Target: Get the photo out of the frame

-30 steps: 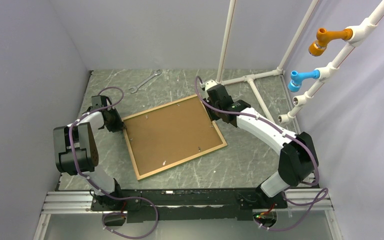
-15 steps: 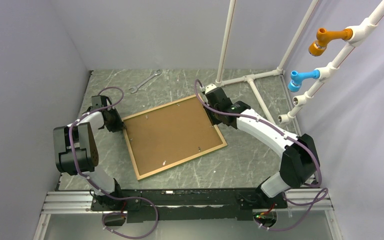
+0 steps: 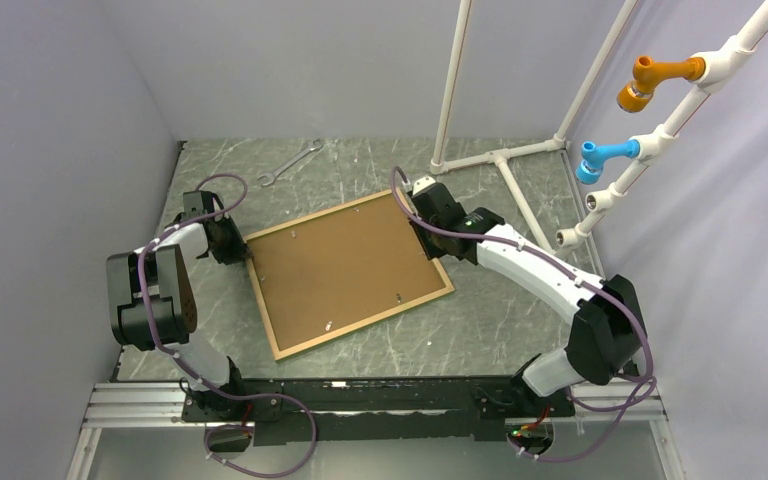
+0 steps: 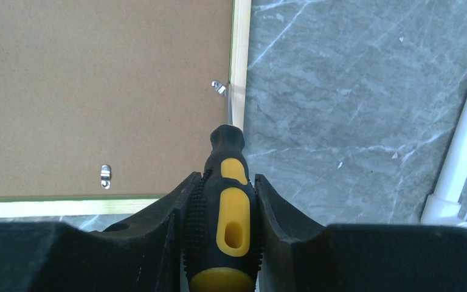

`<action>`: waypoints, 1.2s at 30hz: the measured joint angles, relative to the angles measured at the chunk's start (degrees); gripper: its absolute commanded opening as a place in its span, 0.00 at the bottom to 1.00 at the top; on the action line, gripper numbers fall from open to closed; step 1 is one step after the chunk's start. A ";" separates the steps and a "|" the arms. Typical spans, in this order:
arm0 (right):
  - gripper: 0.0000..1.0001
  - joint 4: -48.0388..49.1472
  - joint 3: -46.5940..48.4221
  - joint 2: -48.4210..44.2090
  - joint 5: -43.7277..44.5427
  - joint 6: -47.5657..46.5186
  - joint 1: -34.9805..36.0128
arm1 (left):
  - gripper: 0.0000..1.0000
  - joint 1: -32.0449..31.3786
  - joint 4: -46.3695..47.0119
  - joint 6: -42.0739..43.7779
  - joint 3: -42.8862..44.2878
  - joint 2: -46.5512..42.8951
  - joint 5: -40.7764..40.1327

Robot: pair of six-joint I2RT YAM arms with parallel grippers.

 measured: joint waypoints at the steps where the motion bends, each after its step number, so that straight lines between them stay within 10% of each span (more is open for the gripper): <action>1: 0.00 -0.11 -0.26 -0.28 0.09 0.07 0.09 | 0.00 0.00 0.00 0.00 0.00 0.00 0.00; 36: 0.00 -6.01 0.13 -5.75 -2.40 6.19 0.61 | 0.00 0.00 0.02 0.02 0.00 0.00 0.04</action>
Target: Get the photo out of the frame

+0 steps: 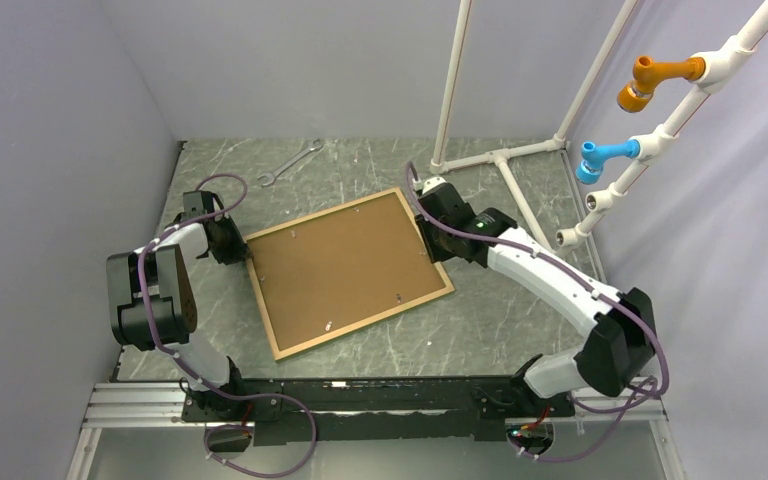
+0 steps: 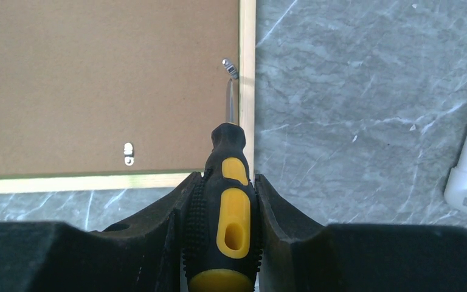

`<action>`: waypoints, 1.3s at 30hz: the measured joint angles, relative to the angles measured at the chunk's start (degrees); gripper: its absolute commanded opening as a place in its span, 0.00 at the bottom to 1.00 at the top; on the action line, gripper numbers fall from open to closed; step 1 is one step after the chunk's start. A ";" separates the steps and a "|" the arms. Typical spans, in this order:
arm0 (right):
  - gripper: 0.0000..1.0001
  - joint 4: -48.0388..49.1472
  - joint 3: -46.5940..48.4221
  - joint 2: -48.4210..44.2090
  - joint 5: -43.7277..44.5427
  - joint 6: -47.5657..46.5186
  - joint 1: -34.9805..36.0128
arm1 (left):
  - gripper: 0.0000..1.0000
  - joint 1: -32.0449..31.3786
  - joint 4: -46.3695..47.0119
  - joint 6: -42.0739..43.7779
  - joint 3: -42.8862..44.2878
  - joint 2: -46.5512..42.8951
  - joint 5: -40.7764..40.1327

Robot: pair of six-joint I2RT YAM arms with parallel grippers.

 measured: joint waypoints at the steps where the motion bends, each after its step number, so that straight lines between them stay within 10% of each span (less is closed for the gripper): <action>1: 0.00 0.17 0.31 0.92 0.68 -0.22 0.00 | 0.00 0.00 0.00 0.00 -0.02 0.00 0.02; 39: 0.00 0.81 3.41 8.13 3.06 -3.15 0.13 | 0.00 0.00 0.00 0.00 0.00 0.00 0.37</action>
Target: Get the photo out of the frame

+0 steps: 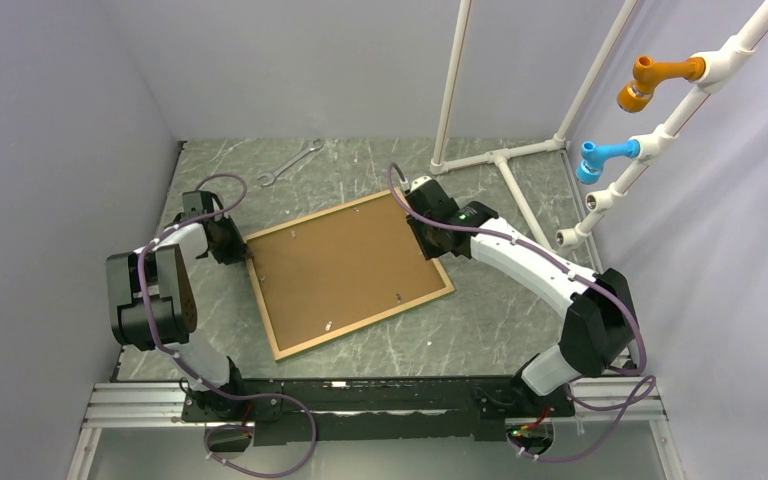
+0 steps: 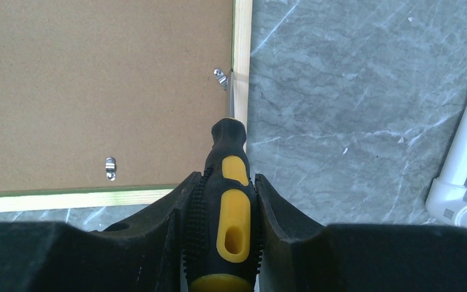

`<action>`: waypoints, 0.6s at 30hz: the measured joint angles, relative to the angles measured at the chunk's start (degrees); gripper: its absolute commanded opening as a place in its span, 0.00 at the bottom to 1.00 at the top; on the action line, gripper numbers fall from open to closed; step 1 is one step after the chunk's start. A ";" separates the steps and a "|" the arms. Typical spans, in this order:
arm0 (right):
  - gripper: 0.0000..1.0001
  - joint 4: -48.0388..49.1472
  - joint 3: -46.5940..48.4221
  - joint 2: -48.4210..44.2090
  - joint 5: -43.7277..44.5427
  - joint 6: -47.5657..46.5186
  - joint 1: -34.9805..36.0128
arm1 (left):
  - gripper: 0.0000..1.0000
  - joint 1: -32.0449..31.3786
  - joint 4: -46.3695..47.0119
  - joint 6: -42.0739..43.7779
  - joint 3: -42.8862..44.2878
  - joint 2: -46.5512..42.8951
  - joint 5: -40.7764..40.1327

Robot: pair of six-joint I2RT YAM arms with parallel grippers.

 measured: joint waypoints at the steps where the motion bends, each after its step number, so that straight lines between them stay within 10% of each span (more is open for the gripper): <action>1: 0.00 -0.15 0.00 0.00 0.00 0.02 0.09 | 0.00 0.00 0.00 0.00 -0.02 0.00 0.00; 18: 0.00 -4.37 -0.24 -3.82 -7.56 3.85 1.18 | 0.00 0.00 0.00 0.00 0.00 0.00 0.00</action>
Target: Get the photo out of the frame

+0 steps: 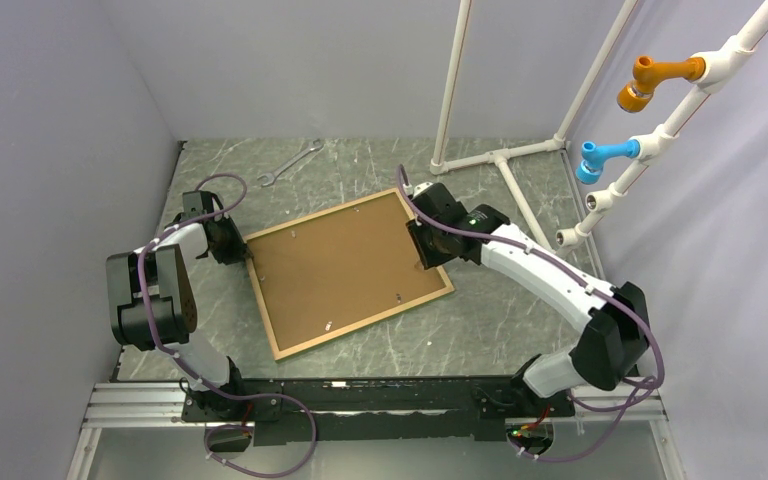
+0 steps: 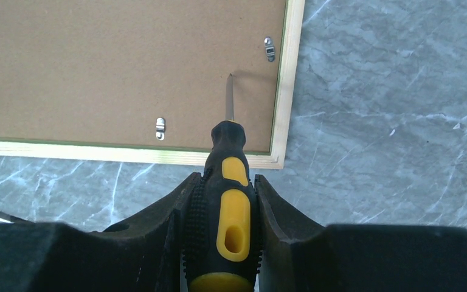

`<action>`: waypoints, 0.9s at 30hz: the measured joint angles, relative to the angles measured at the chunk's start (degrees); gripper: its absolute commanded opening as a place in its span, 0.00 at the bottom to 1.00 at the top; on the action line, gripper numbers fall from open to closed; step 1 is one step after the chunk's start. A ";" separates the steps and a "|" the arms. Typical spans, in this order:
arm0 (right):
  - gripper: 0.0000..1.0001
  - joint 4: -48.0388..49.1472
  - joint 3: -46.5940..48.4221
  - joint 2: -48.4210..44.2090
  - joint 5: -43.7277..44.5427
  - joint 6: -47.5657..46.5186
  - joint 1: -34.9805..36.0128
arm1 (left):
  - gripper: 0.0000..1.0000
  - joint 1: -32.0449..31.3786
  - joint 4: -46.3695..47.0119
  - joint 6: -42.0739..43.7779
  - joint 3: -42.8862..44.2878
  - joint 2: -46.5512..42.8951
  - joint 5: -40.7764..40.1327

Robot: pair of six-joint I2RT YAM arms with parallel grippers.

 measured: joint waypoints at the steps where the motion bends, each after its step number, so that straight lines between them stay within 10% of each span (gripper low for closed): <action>1: 0.00 -0.33 0.00 -0.59 -0.09 0.15 0.09 | 0.00 0.00 0.00 0.02 0.00 0.00 0.02; 17: 0.00 3.85 -7.56 -14.64 5.51 3.85 0.20 | 0.57 -0.72 -3.98 0.15 3.17 -1.73 -3.10; 24: 0.00 4.74 -10.27 -17.20 6.67 3.72 0.20 | 0.59 -1.90 -6.82 -2.08 3.19 -15.82 -8.39; 27: 0.00 5.84 -11.08 -19.30 6.64 3.54 0.20 | 0.76 -2.38 -5.55 -5.25 0.68 -24.33 -7.23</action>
